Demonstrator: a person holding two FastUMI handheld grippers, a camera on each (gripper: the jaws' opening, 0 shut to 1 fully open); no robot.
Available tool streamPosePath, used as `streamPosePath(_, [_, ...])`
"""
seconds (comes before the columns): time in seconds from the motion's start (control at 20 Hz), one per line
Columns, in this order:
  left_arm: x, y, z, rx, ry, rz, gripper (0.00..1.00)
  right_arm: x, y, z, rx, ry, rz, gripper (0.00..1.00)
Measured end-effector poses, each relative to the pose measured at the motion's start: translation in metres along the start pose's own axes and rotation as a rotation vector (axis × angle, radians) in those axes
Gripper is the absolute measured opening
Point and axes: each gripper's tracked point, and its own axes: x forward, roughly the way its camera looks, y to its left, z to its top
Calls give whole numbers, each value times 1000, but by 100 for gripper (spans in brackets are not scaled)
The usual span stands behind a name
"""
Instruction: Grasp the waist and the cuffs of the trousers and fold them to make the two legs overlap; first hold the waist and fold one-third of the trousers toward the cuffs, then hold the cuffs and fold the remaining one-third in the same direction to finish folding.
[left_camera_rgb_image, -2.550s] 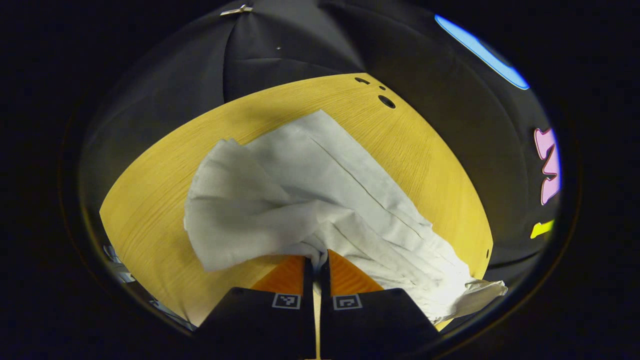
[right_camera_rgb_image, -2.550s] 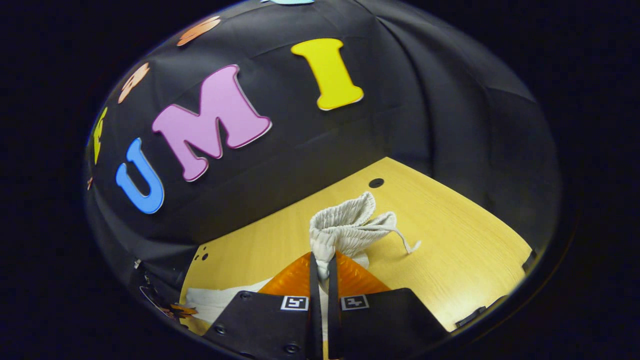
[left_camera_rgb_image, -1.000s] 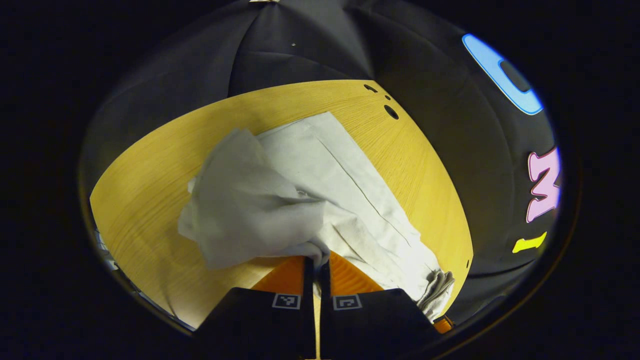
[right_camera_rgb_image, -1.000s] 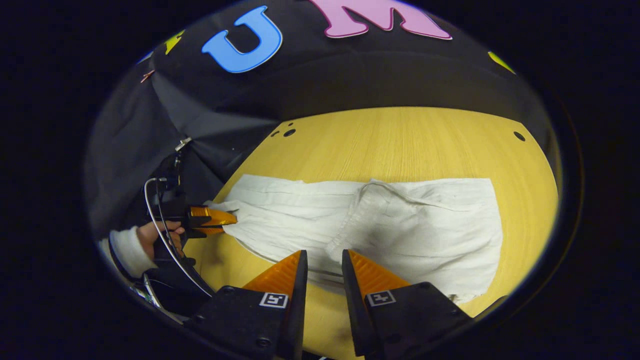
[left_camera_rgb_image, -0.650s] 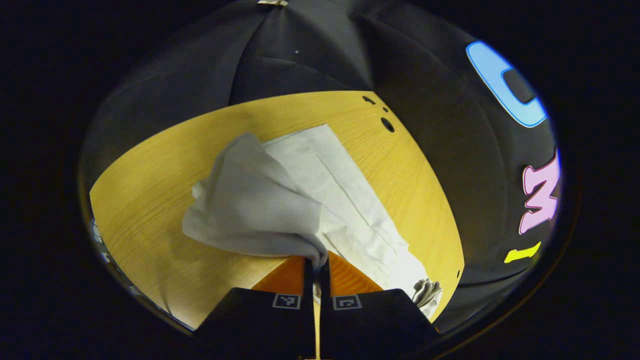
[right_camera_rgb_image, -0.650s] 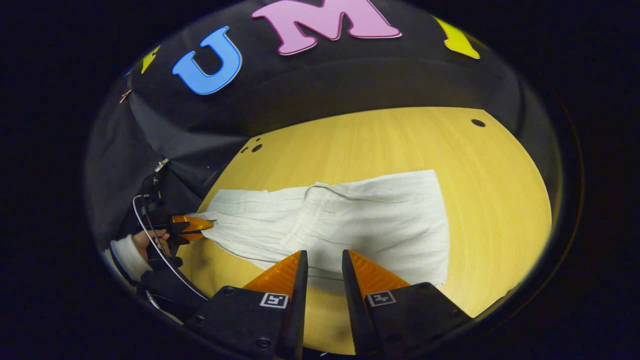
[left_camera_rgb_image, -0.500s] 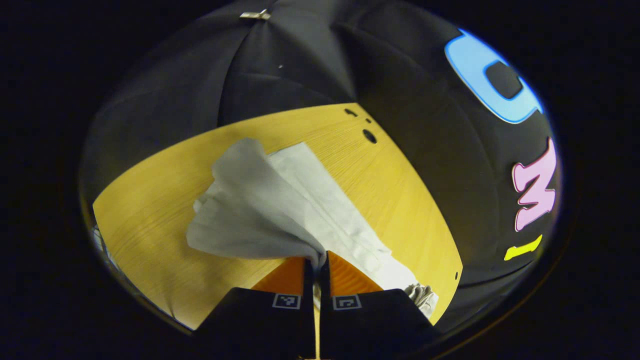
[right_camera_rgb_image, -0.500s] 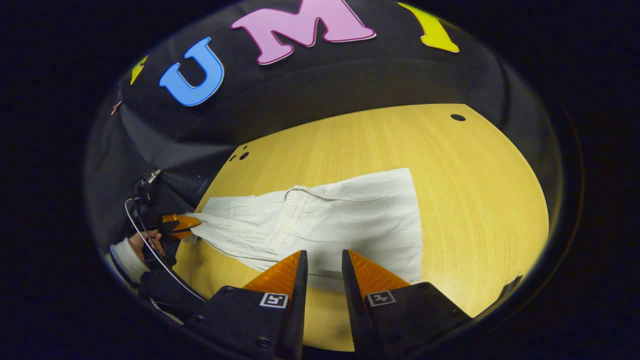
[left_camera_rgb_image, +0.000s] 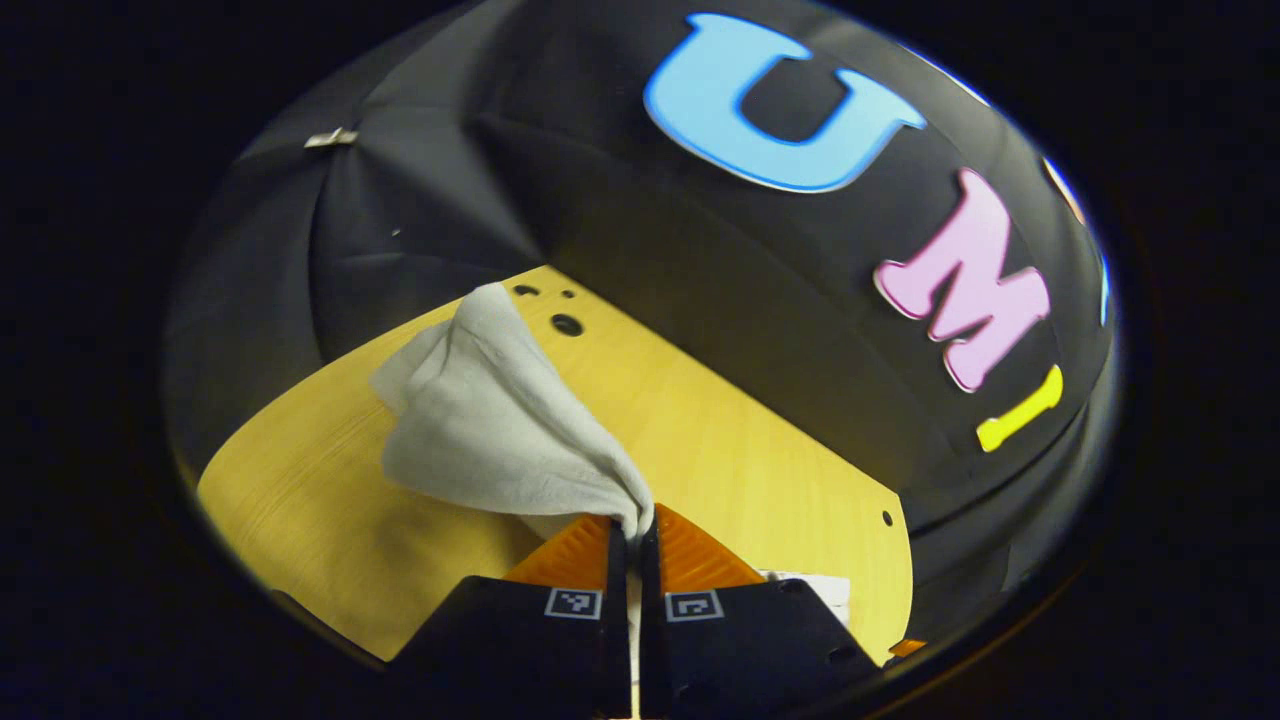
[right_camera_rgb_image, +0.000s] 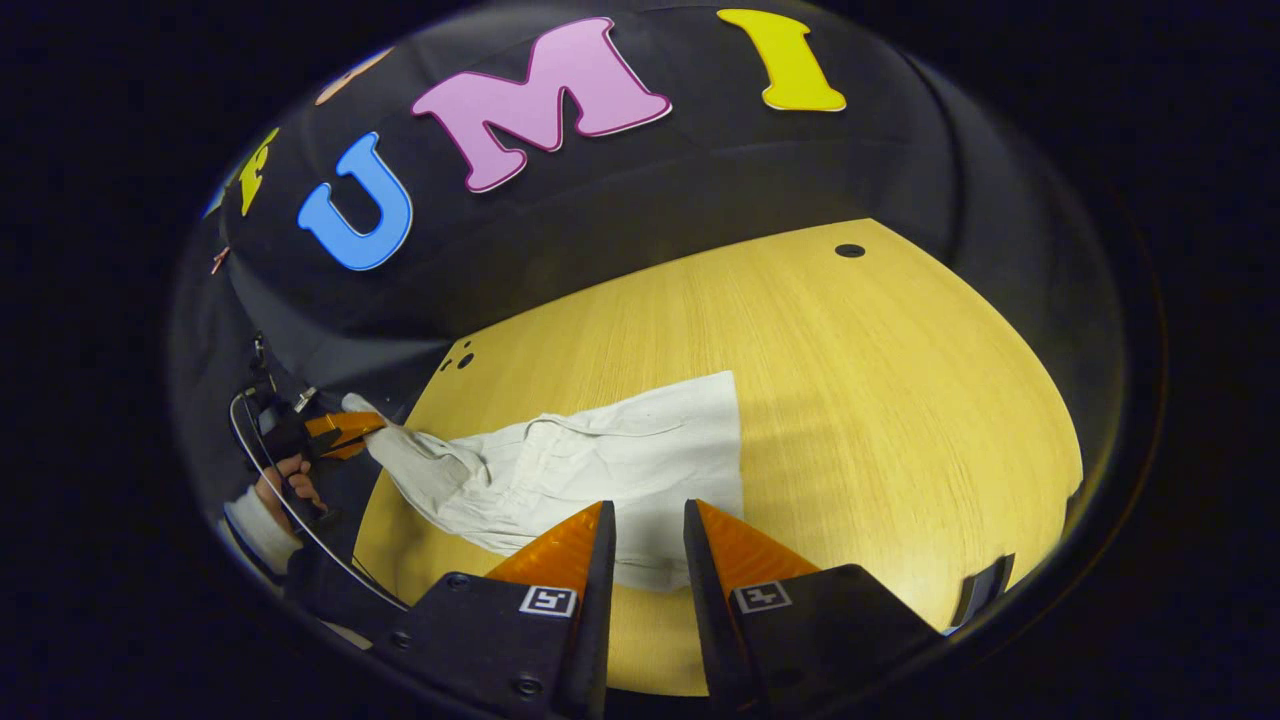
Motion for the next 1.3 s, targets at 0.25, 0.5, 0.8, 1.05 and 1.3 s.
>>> streamPosePath(0.25, [2,-95,-18,230,-5,-144,9,-11,-32,17,42,-43,-35,42])
streamPosePath(0.5, [11,-158,-80,480,66,-223,8,-27,-65,22,94,-70,-80,42])
streamPosePath(0.8, [17,-183,-183,736,215,-296,8,-41,-92,18,141,-79,-122,42])
streamPosePath(1.05, [19,-175,-238,901,290,-299,12,-52,-104,16,166,-91,-146,42])
streamPosePath(1.3, [-4,-196,-262,817,339,-436,37,-57,-106,9,182,-92,-157,42])
